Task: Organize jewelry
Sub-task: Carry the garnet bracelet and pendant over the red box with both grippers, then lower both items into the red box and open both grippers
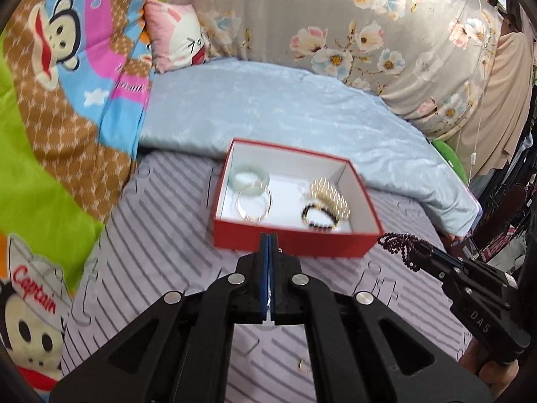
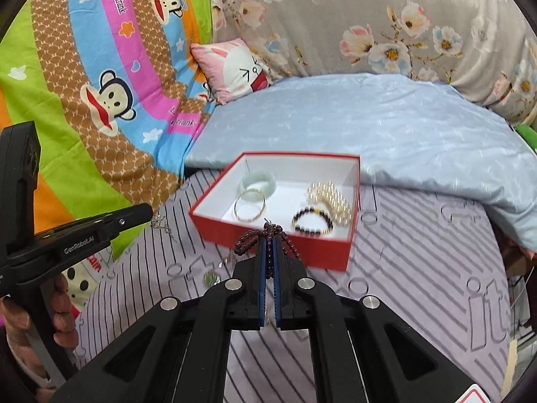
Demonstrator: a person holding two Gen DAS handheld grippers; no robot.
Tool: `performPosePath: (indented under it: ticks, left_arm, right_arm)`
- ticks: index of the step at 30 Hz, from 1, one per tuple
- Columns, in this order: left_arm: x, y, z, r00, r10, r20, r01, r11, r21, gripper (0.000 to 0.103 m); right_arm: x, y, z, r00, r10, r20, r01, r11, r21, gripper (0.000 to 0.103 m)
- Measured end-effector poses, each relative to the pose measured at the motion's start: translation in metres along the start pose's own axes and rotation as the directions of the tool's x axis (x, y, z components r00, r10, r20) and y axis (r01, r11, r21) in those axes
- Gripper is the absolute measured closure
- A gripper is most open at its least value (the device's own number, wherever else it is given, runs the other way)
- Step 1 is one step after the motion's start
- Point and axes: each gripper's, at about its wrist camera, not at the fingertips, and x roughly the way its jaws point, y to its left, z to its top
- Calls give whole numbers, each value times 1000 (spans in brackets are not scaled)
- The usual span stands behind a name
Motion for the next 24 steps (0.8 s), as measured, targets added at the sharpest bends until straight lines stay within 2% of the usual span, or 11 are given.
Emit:
performPosePath:
  ticks: [8, 14, 24]
  left_arm:
    - [27, -18, 58, 998, -36, 55, 35, 999, 27, 103]
    - [63, -24, 85, 997, -68, 40, 67, 998, 22, 103]
    - [130, -20, 88, 998, -66, -24, 66, 998, 18, 103]
  right_arm:
    - [25, -11, 45, 1000, 8, 18, -8, 1000, -3, 100]
    - [59, -16, 64, 1000, 15, -9, -15, 1000, 1, 100]
    - [124, -30, 64, 995, 5, -98, -4, 1000, 10, 100]
